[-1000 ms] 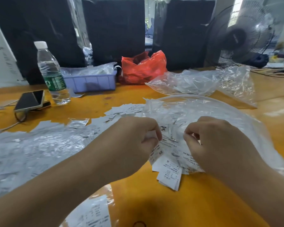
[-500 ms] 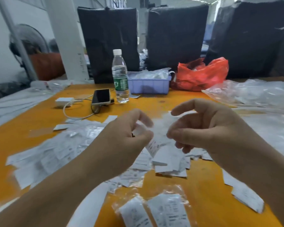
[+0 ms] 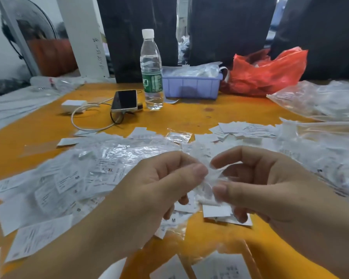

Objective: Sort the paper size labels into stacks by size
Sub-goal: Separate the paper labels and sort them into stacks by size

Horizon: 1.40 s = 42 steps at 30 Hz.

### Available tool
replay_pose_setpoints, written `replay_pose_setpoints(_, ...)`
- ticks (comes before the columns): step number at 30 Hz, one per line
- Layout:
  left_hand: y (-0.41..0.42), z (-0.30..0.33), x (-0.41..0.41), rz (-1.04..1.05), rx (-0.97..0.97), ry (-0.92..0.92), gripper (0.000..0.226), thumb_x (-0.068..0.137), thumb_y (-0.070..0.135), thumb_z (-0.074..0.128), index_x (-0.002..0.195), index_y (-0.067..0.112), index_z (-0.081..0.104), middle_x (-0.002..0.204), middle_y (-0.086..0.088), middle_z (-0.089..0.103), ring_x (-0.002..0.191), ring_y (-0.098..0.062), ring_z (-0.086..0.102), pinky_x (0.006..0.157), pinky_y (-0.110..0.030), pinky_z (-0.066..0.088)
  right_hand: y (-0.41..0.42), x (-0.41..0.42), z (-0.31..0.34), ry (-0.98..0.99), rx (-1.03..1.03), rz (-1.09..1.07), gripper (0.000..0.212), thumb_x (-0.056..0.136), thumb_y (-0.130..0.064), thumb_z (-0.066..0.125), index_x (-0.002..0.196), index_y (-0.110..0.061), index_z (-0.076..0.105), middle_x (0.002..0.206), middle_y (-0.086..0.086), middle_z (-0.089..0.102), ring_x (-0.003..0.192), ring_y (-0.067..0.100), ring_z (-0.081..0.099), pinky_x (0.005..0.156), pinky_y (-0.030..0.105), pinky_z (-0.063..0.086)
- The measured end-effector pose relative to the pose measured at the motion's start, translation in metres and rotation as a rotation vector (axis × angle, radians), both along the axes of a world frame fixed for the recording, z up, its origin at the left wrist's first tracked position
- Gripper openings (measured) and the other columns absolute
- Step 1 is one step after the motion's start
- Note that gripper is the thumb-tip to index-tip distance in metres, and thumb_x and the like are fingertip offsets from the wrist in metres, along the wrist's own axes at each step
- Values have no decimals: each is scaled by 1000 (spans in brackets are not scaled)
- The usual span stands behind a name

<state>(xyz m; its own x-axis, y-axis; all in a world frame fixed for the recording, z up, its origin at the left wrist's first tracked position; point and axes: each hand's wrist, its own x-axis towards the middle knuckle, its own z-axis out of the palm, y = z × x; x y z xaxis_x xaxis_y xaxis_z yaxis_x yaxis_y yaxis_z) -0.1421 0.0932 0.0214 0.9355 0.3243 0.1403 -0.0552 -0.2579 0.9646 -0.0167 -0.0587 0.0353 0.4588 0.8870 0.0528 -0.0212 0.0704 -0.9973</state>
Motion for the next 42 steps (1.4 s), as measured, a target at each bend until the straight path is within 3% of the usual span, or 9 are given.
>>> replay_pose_setpoints(3,-5,-3,2,79,21,-33,22,70,50,70,79,30,74,64,10,65,56,-3,56,49,-18,43,0,-6,-1,8,15,23,22,60,-10,75,80,-20,74,61,9,62,47,15,51,46,21,44)
replay_pose_setpoints(8,-8,0,0,108,-89,-106,24,68,43,77,74,21,74,67,-12,63,51,-13,53,49,-21,44,1,-11,-7,-59,-25,56,21,68,-19,66,88,-18,74,65,2,64,53,12,56,49,23,45)
replay_pose_setpoints(12,-11,4,-1,117,-157,-131,19,70,38,73,71,19,73,68,-12,65,55,-15,57,47,-24,47,-1,-12,-6,14,-11,149,33,71,-13,50,92,-8,74,82,8,67,65,18,59,54,30,49)
replay_pose_setpoints(15,-15,5,-1,132,-151,-153,19,68,39,73,72,20,73,70,-12,67,59,-19,60,47,-25,49,-1,-14,-6,-5,41,95,22,76,-16,57,87,-9,75,76,7,67,63,18,60,53,27,50)
replay_pose_setpoints(22,-22,9,-1,205,-187,-224,16,77,34,73,70,20,69,65,-7,66,56,-16,62,47,-27,51,-4,-18,-2,6,112,-61,8,65,-18,74,59,-16,69,58,9,58,48,16,54,48,22,47)
replay_pose_setpoints(29,-9,13,-5,435,-285,-343,8,75,28,62,76,22,66,75,-11,73,51,-15,62,42,-23,49,-6,-13,2,59,134,-87,8,64,-18,73,59,-16,67,67,14,65,49,18,55,48,23,49)
replay_pose_setpoints(34,-11,13,-5,438,-270,-326,23,75,25,62,97,17,60,72,-8,72,51,-14,62,42,-23,50,-7,-17,3,105,140,-68,8,63,-9,70,67,-15,69,67,19,68,50,22,62,46,25,50)
replay_pose_setpoints(38,-11,11,-3,420,-248,-280,34,71,26,66,104,21,58,76,-6,73,55,-13,63,45,-23,51,-6,-15,3,112,135,-89,11,62,-4,69,62,-15,67,68,21,69,56,27,66,50,28,54)
replay_pose_setpoints(42,-12,8,-1,378,-271,-223,47,63,27,72,108,23,61,79,-4,73,62,-13,65,50,-23,53,-5,-14,0,145,85,-112,12,63,-12,70,55,-17,62,77,17,71,67,26,67,52,25,53)
